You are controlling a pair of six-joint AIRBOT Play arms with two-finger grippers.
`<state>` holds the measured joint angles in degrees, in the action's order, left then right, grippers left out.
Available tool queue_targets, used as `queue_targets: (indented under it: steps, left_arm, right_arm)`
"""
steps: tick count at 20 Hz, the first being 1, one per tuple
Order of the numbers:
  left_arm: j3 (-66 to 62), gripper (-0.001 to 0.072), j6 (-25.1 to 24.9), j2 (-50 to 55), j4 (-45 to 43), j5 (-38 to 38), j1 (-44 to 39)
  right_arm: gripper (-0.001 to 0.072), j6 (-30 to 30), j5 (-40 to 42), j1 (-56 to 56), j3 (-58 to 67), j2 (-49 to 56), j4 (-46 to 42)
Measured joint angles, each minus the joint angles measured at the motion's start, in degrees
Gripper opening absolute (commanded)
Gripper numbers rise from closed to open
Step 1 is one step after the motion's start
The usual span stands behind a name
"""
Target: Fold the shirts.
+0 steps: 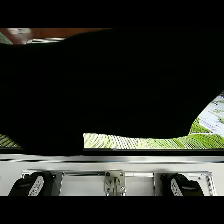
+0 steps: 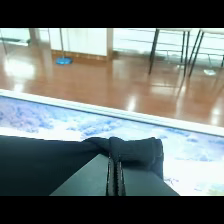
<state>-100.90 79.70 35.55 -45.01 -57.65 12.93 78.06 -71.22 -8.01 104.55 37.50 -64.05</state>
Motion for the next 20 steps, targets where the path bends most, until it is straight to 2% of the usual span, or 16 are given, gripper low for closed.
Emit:
queue_targets:
  steps: [3,6,9,13,17,20]
  left_arm:
    - [-1.3,0.0042,-1.0,-3.0,-2.3,-2.2,0.1]
    - [-1.8,0.0042,0.1,-6.1,-9.2,-6.1,0.2]
    - [-1.5,0.0042,2.4,-7.5,-16.5,-13.1,0.2]
    - [4.0,0.0042,3.7,-8.2,-20.7,-17.7,0.2]
    - [17.3,0.0042,4.0,-7.9,-21.8,-16.2,0.1]
    - [30.7,0.0042,4.2,-6.1,-19.4,-8.8,0.1]
  right_arm:
    - [0.0066,0.8,-1.9,-0.1,0.6,-1.4,-1.7]
    - [0.0065,2.3,-5.3,-0.1,0.9,-2.8,-5.0]
    - [0.0066,3.8,-12.1,-0.1,0.9,-2.6,-9.4]
    - [0.0066,5.2,-19.4,-0.1,-1.6,0.9,-11.7]
    - [0.0066,5.7,-21.0,-0.1,-10.5,8.0,-12.4]
    - [0.0066,5.9,-14.4,-0.1,-18.8,15.3,-12.5]
